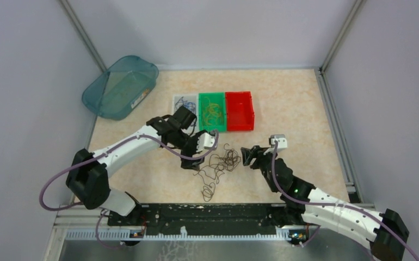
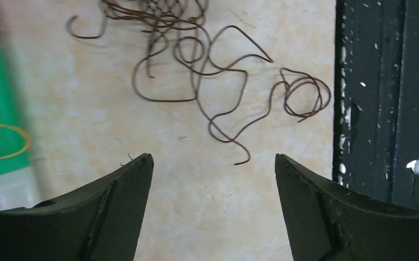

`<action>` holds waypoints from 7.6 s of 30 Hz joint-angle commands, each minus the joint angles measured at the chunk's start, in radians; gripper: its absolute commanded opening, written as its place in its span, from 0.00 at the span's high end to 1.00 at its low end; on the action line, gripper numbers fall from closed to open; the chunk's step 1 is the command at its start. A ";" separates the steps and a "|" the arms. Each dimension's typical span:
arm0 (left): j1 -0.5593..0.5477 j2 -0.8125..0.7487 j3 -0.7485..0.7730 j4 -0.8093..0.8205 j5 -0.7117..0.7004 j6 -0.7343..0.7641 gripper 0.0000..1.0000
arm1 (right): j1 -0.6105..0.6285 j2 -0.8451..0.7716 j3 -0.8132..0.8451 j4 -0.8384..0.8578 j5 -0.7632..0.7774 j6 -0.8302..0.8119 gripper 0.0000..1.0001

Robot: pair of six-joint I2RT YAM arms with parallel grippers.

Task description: Untangle the cables

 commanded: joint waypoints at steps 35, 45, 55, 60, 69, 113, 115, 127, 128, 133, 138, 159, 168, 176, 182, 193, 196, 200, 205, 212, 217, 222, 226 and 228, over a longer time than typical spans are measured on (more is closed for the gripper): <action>-0.115 0.078 -0.189 0.354 -0.216 -0.141 1.00 | -0.015 -0.021 0.017 -0.002 -0.045 0.040 0.39; -0.115 -0.068 0.117 0.116 -0.163 -0.102 1.00 | -0.028 0.051 0.030 0.234 -0.275 -0.067 0.33; -0.116 -0.049 0.458 -0.004 -0.089 -0.098 1.00 | -0.030 0.178 0.197 0.336 -0.454 -0.142 0.26; -0.120 -0.055 0.545 -0.052 -0.059 -0.091 1.00 | -0.031 0.258 0.274 0.401 -0.498 -0.164 0.26; -0.139 -0.086 0.642 -0.059 -0.053 -0.077 1.00 | -0.039 0.386 0.377 0.501 -0.606 -0.141 0.31; -0.149 -0.176 0.847 0.821 -0.198 -0.139 1.00 | -0.041 0.611 -0.004 0.770 -0.433 0.022 0.62; -0.149 -0.179 0.823 0.951 -0.255 -0.113 1.00 | -0.040 0.621 -0.019 0.779 -0.428 0.026 0.60; -0.156 -0.109 0.865 1.448 -0.476 0.109 1.00 | -0.041 0.634 -0.084 0.806 -0.402 0.048 0.52; -0.156 -0.101 0.894 1.428 -0.477 0.102 1.00 | -0.040 0.638 -0.090 0.809 -0.399 0.054 0.52; -0.156 -0.099 0.918 1.393 -0.432 0.108 1.00 | -0.041 0.643 -0.107 0.826 -0.379 0.066 0.67; -0.156 -0.044 1.035 1.446 -0.429 0.212 1.00 | -0.041 0.651 -0.128 0.816 -0.349 0.083 0.74; -0.156 -0.005 1.216 1.397 -0.305 0.427 1.00 | -0.041 0.648 -0.222 0.844 -0.282 0.155 0.53; -0.156 -0.221 0.736 0.951 -0.344 0.079 1.00 | -0.040 0.391 0.071 0.603 -0.534 -0.029 0.24; -0.155 -0.231 0.606 0.938 -0.410 0.048 1.00 | -0.041 0.251 0.231 0.383 -0.629 -0.128 0.24; -0.156 -0.193 0.710 0.951 -0.407 0.077 1.00 | -0.040 0.259 0.238 0.338 -0.560 -0.151 0.27; -0.156 -0.153 0.876 0.985 -0.357 0.144 1.00 | -0.041 0.486 0.241 0.433 -0.589 -0.131 0.30; -0.155 -0.137 0.921 1.000 -0.360 0.153 1.00 | -0.041 0.569 0.251 0.513 -0.572 -0.098 0.35; -0.156 -0.125 0.968 1.025 -0.350 0.166 1.00 | -0.041 0.691 0.303 0.586 -0.572 -0.078 0.36; -0.156 -0.111 1.047 1.017 -0.330 0.194 1.00 | -0.033 0.816 0.342 0.666 -0.589 -0.063 0.35; -0.155 -0.124 1.055 1.030 -0.304 0.291 0.99 | 0.024 0.952 0.371 0.653 -0.570 -0.081 0.37; -0.156 -0.122 1.078 1.092 -0.251 0.435 0.99 | 0.074 1.043 0.374 0.601 -0.461 -0.081 0.40; -0.156 -0.112 1.108 1.172 -0.195 0.632 0.99 | 0.089 1.062 0.318 0.585 -0.340 -0.055 0.41; -0.155 -0.072 1.205 1.175 -0.147 0.736 0.98 | 0.089 1.019 0.256 0.582 -0.259 -0.046 0.42; -0.156 -0.050 1.254 1.164 -0.125 0.778 0.98 | 0.087 0.990 0.227 0.558 -0.212 -0.047 0.42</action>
